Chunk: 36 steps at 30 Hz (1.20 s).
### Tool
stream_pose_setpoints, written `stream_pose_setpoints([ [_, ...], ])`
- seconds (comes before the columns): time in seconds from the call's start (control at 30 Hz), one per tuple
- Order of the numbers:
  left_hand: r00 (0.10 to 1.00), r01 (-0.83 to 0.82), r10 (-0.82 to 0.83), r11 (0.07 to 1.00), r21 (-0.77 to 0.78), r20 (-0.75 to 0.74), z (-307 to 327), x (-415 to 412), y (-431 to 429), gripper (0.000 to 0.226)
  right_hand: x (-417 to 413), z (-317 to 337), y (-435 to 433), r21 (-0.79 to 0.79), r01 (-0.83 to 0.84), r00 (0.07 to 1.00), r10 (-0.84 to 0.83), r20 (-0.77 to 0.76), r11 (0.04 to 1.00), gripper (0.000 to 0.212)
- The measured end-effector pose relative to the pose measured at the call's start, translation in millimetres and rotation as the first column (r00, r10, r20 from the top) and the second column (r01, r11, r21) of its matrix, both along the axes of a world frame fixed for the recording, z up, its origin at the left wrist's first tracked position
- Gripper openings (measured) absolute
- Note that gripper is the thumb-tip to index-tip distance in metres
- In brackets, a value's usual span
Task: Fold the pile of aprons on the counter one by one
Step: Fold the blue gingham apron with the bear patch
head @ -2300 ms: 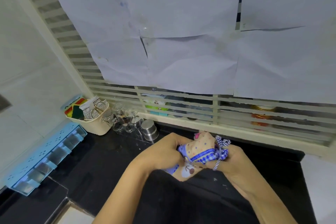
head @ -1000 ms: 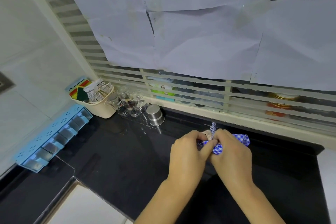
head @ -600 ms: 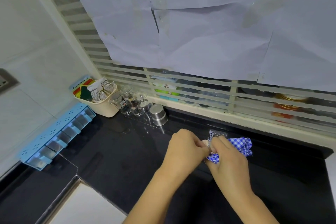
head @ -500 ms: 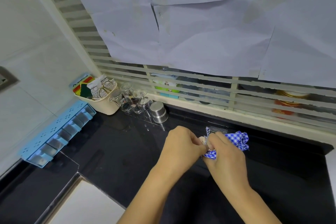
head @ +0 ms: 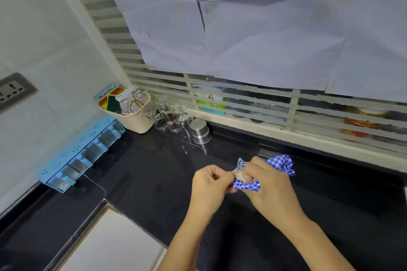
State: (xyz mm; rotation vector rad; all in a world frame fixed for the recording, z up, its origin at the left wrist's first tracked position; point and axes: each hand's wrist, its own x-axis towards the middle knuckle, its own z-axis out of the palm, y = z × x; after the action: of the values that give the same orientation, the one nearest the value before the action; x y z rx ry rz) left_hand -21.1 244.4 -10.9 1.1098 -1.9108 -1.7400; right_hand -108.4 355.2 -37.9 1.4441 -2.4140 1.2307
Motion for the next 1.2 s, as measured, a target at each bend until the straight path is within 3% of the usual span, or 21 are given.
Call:
stream_pose_setpoints([
  [0.13,0.998,-0.053,0.052,0.998,-0.044,-0.027,-4.8,-1.0,1.8,0.021,4.2,-2.4,-1.3,-0.069,-0.016,1.0,0.018,0.024,0.997,0.052],
  [0.23,0.996,-0.027,0.029,0.999,0.03,-0.08,-0.8,0.0,1.6,0.025,8.4,3.9,2.5,-0.164,0.027,0.999,-0.019,0.05,0.986,0.042],
  [0.37,0.984,0.028,-0.004,0.991,0.13,-0.177,9.0,3.0,0.5,0.029,19.6,22.2,3.1,-0.307,0.104,0.978,-0.042,0.202,0.946,0.025],
  [0.5,0.987,-0.007,0.013,0.999,0.039,-0.161,11.1,3.6,-4.7,0.028,22.4,30.4,1.3,-0.341,0.192,0.899,-0.026,0.437,0.92,0.043],
  [0.6,0.992,0.012,-0.018,0.999,-0.045,-0.124,8.8,10.2,-13.2,0.035,20.9,42.4,3.1,-0.338,0.193,0.835,0.027,0.549,0.921,0.045],
  [0.67,0.986,0.098,-0.106,0.993,-0.061,-0.127,10.4,14.6,-18.7,0.036,18.6,48.2,5.2,-0.36,0.222,0.751,0.077,0.656,0.906,0.046],
  [0.77,0.963,0.233,-0.239,0.971,-0.058,-0.122,18.0,17.1,-20.5,0.029,13.5,54.5,7.0,-0.398,0.319,0.484,0.213,0.849,0.86,0.044],
  [0.83,0.954,0.285,-0.29,0.956,-0.077,-0.073,24.3,16.1,-16.1,0.026,9.4,57.7,7.3,-0.396,0.377,0.338,0.273,0.901,0.838,0.038],
  [0.9,0.944,0.323,-0.326,0.945,-0.057,-0.053,28.7,15.1,-6.6,0.024,6.0,59.6,6.4,-0.397,0.435,0.268,0.304,0.914,0.808,0.03],
  [0.97,0.92,0.39,-0.388,0.92,0.039,-0.056,32.1,15.4,3.7,0.023,2.7,62.8,5.5,-0.356,0.469,0.278,0.247,0.928,0.808,0.024],
  [1.03,0.879,0.478,-0.473,0.872,0.111,-0.068,34.6,15.5,7.2,0.058,0.1,69.6,3.3,-0.328,0.487,0.316,0.186,0.93,0.81,0.024],
  [1.07,0.855,0.519,-0.514,0.847,0.118,-0.074,37.2,14.4,6.7,0.065,-0.8,73.1,2.1,-0.331,0.492,0.334,0.176,0.926,0.805,0.025],
  [1.2,0.833,0.551,-0.544,0.832,0.061,-0.097,55.2,15.0,2.1,0.032,2.6,83.3,-2.5,-0.369,0.516,0.367,0.19,0.91,0.773,0.027],
])
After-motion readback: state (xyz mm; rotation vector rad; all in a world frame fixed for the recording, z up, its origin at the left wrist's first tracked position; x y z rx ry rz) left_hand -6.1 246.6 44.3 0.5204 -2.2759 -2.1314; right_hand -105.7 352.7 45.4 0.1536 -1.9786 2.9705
